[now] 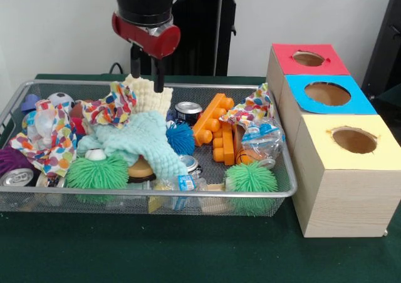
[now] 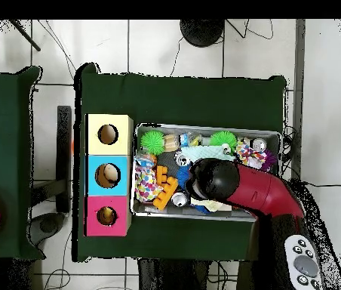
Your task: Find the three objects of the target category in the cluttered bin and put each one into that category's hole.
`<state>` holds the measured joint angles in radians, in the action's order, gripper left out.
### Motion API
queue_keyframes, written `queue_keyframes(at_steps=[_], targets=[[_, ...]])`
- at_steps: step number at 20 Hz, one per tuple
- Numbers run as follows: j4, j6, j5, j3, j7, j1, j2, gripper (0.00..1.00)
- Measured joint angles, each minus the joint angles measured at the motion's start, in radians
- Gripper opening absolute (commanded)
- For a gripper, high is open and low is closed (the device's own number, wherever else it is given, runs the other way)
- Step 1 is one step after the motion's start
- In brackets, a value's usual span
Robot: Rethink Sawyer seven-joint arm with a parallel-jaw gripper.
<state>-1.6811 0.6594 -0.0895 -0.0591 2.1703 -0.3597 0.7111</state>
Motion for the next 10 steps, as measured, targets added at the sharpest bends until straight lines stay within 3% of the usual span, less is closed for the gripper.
queue_keyframes(at_steps=[10], targets=[[-0.059, -0.014, 0.106, -0.014, 0.001, 0.051, 0.009, 1.0]])
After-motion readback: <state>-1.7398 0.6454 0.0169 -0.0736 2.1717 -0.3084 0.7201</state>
